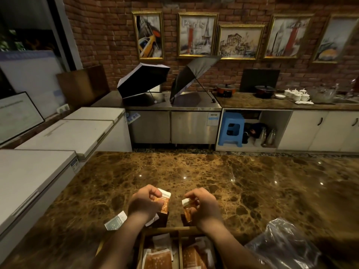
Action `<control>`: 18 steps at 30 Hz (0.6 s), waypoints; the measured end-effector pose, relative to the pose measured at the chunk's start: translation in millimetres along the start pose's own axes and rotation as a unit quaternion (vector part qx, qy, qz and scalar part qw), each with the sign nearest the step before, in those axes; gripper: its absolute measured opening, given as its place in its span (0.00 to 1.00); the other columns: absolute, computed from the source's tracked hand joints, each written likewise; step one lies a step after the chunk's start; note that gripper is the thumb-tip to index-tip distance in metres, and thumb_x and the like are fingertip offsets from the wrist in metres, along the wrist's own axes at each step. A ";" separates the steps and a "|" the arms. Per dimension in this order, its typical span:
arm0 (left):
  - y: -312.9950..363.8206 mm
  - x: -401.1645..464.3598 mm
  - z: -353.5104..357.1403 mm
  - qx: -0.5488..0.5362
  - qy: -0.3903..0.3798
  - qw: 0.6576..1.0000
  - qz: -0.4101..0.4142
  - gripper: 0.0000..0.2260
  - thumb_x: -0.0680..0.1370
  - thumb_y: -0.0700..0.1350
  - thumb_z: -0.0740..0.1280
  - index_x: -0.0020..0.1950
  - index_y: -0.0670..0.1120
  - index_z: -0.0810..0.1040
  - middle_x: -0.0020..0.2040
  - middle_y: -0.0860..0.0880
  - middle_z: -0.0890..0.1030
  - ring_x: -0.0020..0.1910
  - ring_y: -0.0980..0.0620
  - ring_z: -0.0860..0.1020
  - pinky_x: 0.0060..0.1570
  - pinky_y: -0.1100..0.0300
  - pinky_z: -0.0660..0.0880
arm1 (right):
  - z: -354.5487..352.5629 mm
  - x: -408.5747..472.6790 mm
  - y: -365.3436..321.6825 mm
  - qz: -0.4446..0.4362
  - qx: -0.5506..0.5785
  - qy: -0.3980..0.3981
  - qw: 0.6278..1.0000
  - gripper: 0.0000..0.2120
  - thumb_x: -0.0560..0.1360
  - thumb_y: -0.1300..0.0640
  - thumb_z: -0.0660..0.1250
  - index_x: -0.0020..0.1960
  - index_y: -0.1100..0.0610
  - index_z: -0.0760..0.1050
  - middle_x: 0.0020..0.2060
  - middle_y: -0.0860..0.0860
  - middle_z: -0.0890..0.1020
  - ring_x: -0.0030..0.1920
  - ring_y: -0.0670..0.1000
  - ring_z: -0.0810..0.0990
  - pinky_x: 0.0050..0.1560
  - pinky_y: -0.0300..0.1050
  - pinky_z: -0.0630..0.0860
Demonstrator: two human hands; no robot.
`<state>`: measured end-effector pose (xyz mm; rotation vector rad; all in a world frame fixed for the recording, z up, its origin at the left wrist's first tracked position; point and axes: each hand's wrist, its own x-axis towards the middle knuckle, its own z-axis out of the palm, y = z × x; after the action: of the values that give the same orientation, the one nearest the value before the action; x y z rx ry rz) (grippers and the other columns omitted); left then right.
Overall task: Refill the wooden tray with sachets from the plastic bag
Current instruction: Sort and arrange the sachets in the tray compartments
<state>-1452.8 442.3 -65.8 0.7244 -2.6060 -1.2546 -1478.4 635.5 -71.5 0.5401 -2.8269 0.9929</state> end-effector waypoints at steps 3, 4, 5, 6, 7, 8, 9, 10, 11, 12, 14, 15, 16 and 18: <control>2.9 -9.3 -7.8 0.011 -0.012 1.000 0.013 0.10 0.70 0.41 0.77 0.39 0.55 0.79 0.44 0.55 0.81 0.44 0.50 0.81 0.46 0.52 0.83 | -7.1 -5.1 -6.5 0.019 0.029 0.000 0.999 0.19 0.72 0.67 0.74 0.58 0.50 0.81 0.54 0.44 0.78 0.52 0.44 0.78 0.49 0.30 0.75; 3.4 -12.6 -10.7 0.010 -0.020 0.999 0.022 0.10 0.70 0.41 0.76 0.40 0.55 0.79 0.44 0.55 0.82 0.43 0.51 0.81 0.45 0.53 0.83 | -9.6 -8.1 -8.8 0.029 0.050 -0.002 0.998 0.20 0.71 0.68 0.74 0.59 0.50 0.82 0.56 0.45 0.78 0.53 0.45 0.79 0.52 0.33 0.77; 3.6 -15.8 -13.5 0.006 -0.029 0.999 0.033 0.11 0.70 0.40 0.75 0.42 0.55 0.78 0.44 0.55 0.82 0.43 0.51 0.82 0.45 0.52 0.83 | -12.6 -11.5 -11.3 0.039 0.071 -0.004 0.997 0.20 0.71 0.68 0.74 0.58 0.50 0.82 0.56 0.46 0.79 0.54 0.46 0.80 0.53 0.37 0.79; 3.5 -19.5 -15.7 0.001 -0.038 0.998 0.044 0.11 0.70 0.40 0.75 0.43 0.55 0.78 0.44 0.54 0.83 0.43 0.50 0.83 0.45 0.51 0.83 | -15.0 -15.8 -13.4 0.050 0.091 -0.006 0.995 0.19 0.71 0.68 0.73 0.57 0.49 0.82 0.54 0.46 0.80 0.52 0.46 0.81 0.52 0.40 0.81; 3.6 -24.2 -17.8 -0.005 -0.047 0.998 0.051 0.12 0.70 0.40 0.74 0.45 0.55 0.77 0.44 0.53 0.84 0.43 0.49 0.83 0.45 0.50 0.83 | -17.1 -20.5 -14.5 0.061 0.108 -0.007 0.992 0.19 0.71 0.68 0.72 0.55 0.48 0.81 0.51 0.46 0.81 0.49 0.46 0.82 0.50 0.41 0.82; 3.2 -29.6 -19.4 -0.014 -0.055 0.997 0.056 0.14 0.71 0.40 0.75 0.46 0.57 0.76 0.44 0.53 0.84 0.43 0.49 0.83 0.45 0.50 0.82 | -18.3 -25.4 -14.6 0.071 0.122 -0.008 0.990 0.18 0.72 0.67 0.72 0.53 0.47 0.81 0.48 0.44 0.81 0.46 0.45 0.83 0.47 0.43 0.84; 2.3 -35.7 -20.8 -0.027 -0.063 0.996 0.060 0.15 0.71 0.40 0.76 0.47 0.59 0.76 0.43 0.54 0.84 0.42 0.50 0.83 0.44 0.52 0.82 | -19.3 -30.1 -14.0 0.075 0.126 -0.007 0.989 0.17 0.72 0.66 0.72 0.51 0.45 0.80 0.45 0.44 0.81 0.44 0.45 0.83 0.46 0.44 0.84; 1.1 -42.0 -21.6 -0.041 -0.071 0.995 0.064 0.17 0.70 0.40 0.78 0.47 0.60 0.76 0.43 0.54 0.84 0.42 0.52 0.83 0.43 0.55 0.81 | -20.9 -35.3 -13.2 0.076 0.128 -0.007 0.989 0.16 0.72 0.65 0.72 0.51 0.45 0.79 0.44 0.43 0.81 0.43 0.43 0.83 0.45 0.43 0.84; -1.2 -47.3 -21.7 -0.053 -0.077 0.993 0.066 0.18 0.70 0.41 0.79 0.47 0.61 0.76 0.43 0.53 0.84 0.42 0.53 0.83 0.43 0.57 0.80 | -22.3 -39.6 -12.3 0.078 0.130 -0.012 0.988 0.16 0.73 0.65 0.71 0.51 0.44 0.79 0.45 0.43 0.82 0.44 0.43 0.83 0.44 0.41 0.84; -3.8 -52.8 -22.1 -0.066 -0.082 0.992 0.066 0.18 0.69 0.40 0.80 0.48 0.60 0.78 0.43 0.52 0.84 0.42 0.54 0.83 0.42 0.58 0.79 | -24.0 -44.5 -11.8 0.081 0.140 -0.019 0.987 0.16 0.74 0.65 0.70 0.51 0.44 0.79 0.45 0.43 0.82 0.45 0.42 0.83 0.44 0.39 0.84; -9.4 -63.0 -24.0 -0.091 -0.099 0.989 0.060 0.17 0.69 0.40 0.80 0.49 0.57 0.80 0.44 0.52 0.85 0.41 0.55 0.83 0.38 0.62 0.78 | -27.0 -53.8 -10.4 0.081 0.138 -0.021 0.987 0.16 0.75 0.66 0.67 0.51 0.44 0.78 0.45 0.43 0.83 0.45 0.42 0.84 0.45 0.41 0.85; -12.5 -67.5 -25.2 -0.100 -0.110 0.987 0.055 0.17 0.68 0.39 0.80 0.49 0.56 0.81 0.44 0.51 0.85 0.39 0.56 0.83 0.35 0.64 0.77 | -27.9 -58.9 -9.9 0.078 0.130 -0.018 0.988 0.16 0.74 0.66 0.66 0.51 0.44 0.78 0.44 0.43 0.83 0.45 0.43 0.84 0.45 0.42 0.85; -15.3 -72.1 -26.4 -0.103 -0.121 0.986 0.048 0.16 0.68 0.39 0.80 0.49 0.56 0.81 0.43 0.50 0.85 0.37 0.56 0.83 0.32 0.65 0.76 | -28.2 -64.4 -9.4 0.077 0.125 -0.017 0.989 0.16 0.74 0.65 0.66 0.51 0.45 0.78 0.44 0.43 0.82 0.45 0.44 0.84 0.44 0.43 0.85; -21.1 -79.5 -27.5 -0.093 -0.133 0.986 0.036 0.16 0.69 0.39 0.79 0.51 0.54 0.81 0.42 0.48 0.84 0.36 0.55 0.82 0.31 0.64 0.75 | -25.8 -73.3 -7.6 0.077 0.107 -0.024 0.991 0.17 0.74 0.65 0.66 0.54 0.45 0.79 0.48 0.43 0.81 0.47 0.44 0.83 0.46 0.44 0.85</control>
<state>-1366.7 450.9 -59.5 0.4546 -2.6357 -1.6455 -1407.9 667.8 -61.9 0.3706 -2.8575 1.3395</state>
